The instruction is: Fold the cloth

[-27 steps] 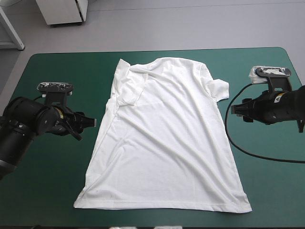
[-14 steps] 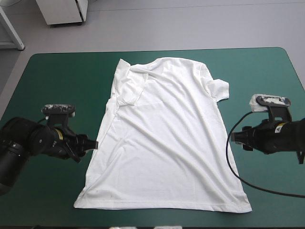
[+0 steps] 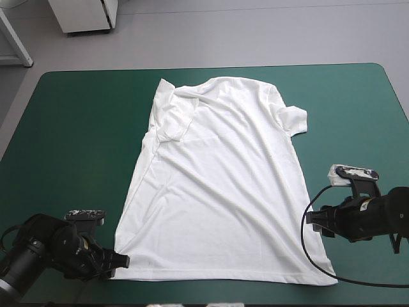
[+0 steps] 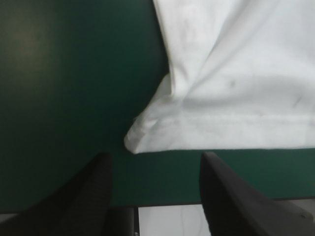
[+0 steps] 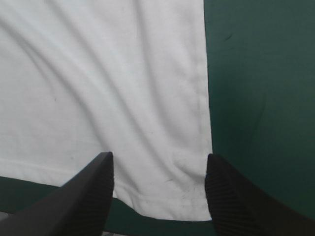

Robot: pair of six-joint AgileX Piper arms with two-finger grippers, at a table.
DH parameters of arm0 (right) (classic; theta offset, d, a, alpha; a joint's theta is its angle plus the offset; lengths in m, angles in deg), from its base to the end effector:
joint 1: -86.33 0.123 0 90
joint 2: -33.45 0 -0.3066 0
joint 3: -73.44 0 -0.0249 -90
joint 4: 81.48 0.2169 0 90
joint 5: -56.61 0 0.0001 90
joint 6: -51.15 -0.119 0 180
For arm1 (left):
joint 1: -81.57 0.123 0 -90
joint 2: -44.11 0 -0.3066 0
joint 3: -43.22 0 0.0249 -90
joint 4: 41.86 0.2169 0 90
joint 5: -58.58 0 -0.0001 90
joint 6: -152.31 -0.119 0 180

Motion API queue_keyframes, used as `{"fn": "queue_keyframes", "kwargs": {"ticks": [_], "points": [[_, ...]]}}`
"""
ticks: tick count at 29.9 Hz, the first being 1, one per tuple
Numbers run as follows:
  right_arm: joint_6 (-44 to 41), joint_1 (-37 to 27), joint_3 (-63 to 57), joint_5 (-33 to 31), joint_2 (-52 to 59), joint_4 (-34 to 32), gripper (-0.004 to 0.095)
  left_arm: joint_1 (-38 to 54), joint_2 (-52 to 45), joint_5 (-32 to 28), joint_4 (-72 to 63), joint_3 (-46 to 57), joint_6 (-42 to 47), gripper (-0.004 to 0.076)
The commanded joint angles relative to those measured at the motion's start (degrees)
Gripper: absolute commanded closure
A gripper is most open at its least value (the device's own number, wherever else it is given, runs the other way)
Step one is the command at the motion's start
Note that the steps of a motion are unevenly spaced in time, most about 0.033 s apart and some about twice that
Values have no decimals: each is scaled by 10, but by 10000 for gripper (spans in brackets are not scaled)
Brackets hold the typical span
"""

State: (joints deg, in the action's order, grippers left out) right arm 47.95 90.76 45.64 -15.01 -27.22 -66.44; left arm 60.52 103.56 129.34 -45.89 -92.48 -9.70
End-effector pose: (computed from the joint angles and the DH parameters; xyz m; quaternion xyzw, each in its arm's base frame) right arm 0.1037 0.0374 0.3129 0.0087 0.9766 0.1406 0.1624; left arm 0.0645 -0.0333 0.2415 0.0167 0.9981 -0.0478 0.0338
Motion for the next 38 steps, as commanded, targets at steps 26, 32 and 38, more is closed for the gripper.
{"fn": "queue_keyframes", "kwargs": {"ticks": [26,32,38], "points": [[-1,0,4,0,8,43,440,-3,109,-128,-24,55,-27,733],[-1,0,4,0,8,5,438,-3,116,-132,-25,55,-28,733],[1,0,-9,0,7,-63,406,-3,111,-134,-30,55,-28,733]]}}
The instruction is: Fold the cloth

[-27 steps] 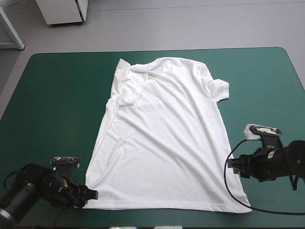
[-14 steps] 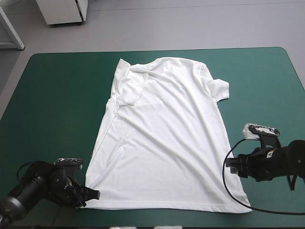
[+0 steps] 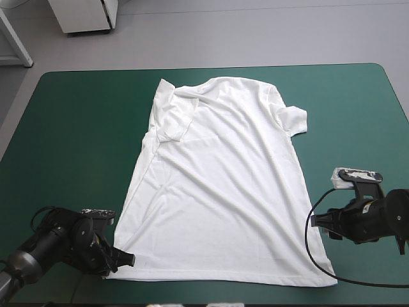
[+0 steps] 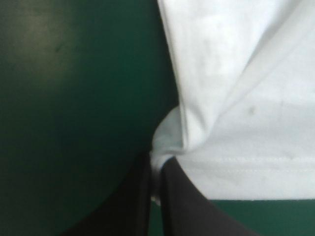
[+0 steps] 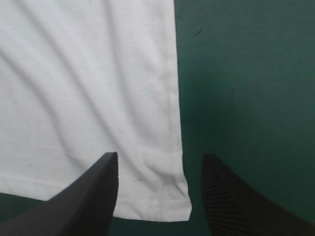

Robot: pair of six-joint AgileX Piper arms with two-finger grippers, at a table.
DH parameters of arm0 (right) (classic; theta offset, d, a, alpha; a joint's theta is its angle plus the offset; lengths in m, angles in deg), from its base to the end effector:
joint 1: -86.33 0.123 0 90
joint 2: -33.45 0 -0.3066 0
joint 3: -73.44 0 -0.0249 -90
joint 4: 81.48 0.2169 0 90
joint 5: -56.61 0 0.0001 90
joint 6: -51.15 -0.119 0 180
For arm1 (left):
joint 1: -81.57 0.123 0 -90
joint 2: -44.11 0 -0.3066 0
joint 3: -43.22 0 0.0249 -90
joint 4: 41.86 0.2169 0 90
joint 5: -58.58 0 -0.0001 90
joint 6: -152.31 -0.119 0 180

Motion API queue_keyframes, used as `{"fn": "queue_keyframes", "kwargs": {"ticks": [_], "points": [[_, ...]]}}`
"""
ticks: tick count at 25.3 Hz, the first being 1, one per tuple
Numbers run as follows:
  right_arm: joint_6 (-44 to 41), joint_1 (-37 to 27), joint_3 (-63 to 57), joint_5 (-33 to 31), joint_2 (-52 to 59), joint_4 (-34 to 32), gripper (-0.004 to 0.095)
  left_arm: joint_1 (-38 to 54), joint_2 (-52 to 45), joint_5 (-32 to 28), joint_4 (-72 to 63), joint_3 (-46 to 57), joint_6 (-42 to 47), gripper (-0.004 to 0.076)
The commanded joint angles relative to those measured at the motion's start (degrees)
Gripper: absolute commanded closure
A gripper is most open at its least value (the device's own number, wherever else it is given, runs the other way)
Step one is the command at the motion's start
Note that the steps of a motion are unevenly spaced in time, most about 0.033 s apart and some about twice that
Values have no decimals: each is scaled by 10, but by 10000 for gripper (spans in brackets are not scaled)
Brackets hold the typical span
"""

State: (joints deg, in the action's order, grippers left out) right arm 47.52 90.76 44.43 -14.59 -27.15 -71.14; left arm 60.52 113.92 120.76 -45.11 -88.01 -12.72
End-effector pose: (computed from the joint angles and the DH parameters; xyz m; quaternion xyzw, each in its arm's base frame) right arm 0.1033 0.0283 0.3059 0.0076 0.9821 0.1004 0.1593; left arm 0.0865 -0.0397 0.2100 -0.0396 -0.9989 0.0217 0.0140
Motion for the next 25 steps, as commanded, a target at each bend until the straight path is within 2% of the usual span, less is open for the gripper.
{"fn": "queue_keyframes", "kwargs": {"ticks": [1,5,14,17,18,20,21,24,25], "points": [[5,0,-10,-4,6,-17,406,-3,7,-51,-39,11,2,733],[0,0,-93,2,6,-5,405,-3,4,-56,-49,11,2,733],[-12,0,-193,85,6,40,408,-3,3,-58,-61,11,2,733],[-30,0,-223,113,6,74,423,-3,3,-65,-61,11,2,733],[-39,0,-225,113,5,74,451,-3,3,-67,-62,11,2,733],[-41,0,-226,113,-7,72,573,-3,3,-74,-63,11,2,733],[-34,0,-227,111,-25,79,680,-3,3,-75,-64,11,2,733],[-7,0,-227,108,-64,99,914,-3,3,-75,-64,11,2,733],[-6,0,-227,105,-69,99,918,-3,3,-75,-64,11,2,733]]}}
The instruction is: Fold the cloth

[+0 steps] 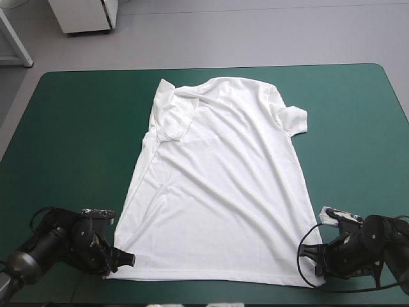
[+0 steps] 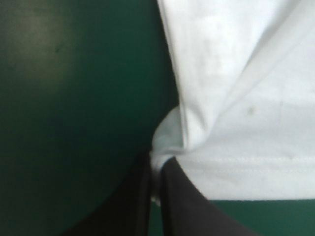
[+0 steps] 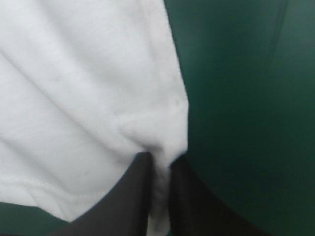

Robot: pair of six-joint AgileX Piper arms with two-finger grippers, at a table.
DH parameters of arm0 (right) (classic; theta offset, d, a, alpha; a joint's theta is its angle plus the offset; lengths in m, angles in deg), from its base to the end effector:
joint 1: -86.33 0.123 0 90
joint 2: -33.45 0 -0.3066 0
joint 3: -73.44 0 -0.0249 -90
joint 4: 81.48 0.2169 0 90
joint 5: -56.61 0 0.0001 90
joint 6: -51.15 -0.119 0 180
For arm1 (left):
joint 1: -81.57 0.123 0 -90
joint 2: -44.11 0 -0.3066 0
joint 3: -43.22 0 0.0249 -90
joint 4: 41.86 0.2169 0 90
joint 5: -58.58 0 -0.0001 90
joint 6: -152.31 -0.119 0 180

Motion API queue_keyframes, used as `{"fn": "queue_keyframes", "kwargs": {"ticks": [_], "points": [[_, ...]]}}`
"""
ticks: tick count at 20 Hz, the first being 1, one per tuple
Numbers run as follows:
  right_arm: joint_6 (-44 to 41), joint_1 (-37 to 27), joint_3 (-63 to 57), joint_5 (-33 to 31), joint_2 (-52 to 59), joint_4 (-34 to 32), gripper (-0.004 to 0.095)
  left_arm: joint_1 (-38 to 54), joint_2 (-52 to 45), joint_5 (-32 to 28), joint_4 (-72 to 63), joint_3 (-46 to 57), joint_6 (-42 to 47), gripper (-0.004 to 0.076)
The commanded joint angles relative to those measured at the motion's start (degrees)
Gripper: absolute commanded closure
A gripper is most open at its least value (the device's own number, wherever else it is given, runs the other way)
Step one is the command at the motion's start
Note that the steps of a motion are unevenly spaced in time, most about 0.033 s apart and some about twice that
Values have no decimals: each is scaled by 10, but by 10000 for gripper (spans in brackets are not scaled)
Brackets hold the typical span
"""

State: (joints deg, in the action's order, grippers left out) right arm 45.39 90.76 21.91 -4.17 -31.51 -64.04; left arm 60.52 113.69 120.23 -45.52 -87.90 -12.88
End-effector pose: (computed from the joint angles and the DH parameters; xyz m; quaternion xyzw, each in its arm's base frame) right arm 0.0805 0.0375 0.2117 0.0823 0.9873 0.1356 0.0115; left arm 0.0866 -0.0405 0.2100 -0.0392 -0.9988 0.0264 0.0096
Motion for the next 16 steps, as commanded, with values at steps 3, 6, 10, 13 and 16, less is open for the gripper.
{"fn": "queue_keyframes", "kwargs": {"ticks": [3,6,10,13,16], "points": [[20,0,34,-22,-25,15,917,-3,5,-70,-59,-2,8,733],[20,0,120,-80,-1,-17,920,-3,-6,-53,-59,-66,3,733],[20,0,280,-108,36,-32,919,-3,-22,-20,-54,-212,-12,733],[50,0,417,-108,39,-32,919,-3,-23,4,-5,-354,-12,733],[77,0,526,-105,24,-45,919,-3,-23,8,31,-466,-12,733]]}}
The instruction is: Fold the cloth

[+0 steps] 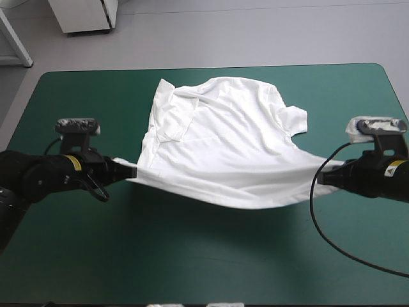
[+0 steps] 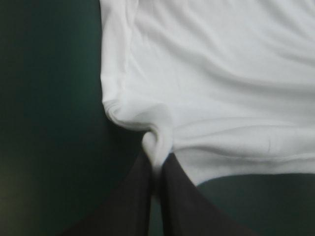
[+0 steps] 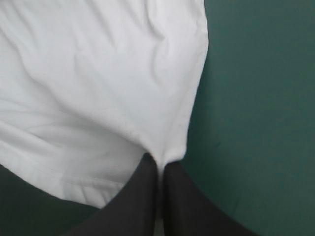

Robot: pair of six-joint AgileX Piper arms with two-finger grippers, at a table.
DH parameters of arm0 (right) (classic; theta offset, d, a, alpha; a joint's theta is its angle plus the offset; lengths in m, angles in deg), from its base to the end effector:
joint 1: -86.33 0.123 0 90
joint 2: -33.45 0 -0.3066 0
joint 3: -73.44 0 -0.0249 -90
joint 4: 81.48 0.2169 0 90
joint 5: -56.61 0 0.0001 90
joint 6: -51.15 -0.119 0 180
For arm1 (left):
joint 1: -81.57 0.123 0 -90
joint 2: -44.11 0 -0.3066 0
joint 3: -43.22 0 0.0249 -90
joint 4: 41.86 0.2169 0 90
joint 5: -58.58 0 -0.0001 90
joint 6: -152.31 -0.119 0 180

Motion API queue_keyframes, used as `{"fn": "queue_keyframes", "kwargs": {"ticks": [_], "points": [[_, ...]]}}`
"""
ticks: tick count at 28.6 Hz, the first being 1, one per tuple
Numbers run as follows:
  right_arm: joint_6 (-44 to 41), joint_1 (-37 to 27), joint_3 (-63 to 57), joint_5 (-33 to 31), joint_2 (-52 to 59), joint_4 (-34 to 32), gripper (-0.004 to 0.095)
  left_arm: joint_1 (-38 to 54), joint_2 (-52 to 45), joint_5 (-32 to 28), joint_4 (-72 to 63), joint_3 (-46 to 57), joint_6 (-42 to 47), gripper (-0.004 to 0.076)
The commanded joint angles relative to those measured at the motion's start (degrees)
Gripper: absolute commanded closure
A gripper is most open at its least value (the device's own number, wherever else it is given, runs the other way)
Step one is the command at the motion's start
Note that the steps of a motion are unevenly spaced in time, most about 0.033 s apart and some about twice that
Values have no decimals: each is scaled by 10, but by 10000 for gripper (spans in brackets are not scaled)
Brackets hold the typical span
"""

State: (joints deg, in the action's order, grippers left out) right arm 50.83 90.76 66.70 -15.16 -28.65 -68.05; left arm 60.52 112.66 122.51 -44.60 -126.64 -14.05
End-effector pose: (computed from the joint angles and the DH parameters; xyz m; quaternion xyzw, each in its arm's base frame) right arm 0.1217 0.0358 0.4063 -0.0365 0.9343 0.1307 0.3296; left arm 0.1548 -0.0651 0.3808 0.0581 0.9452 -0.1181 0.2987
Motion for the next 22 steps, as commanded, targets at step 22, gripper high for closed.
{"fn": "queue_keyframes", "kwargs": {"ticks": [22], "points": [[142,0,756,239,-220,58,919,-3,112,-199,-19,-680,-136,733]]}}
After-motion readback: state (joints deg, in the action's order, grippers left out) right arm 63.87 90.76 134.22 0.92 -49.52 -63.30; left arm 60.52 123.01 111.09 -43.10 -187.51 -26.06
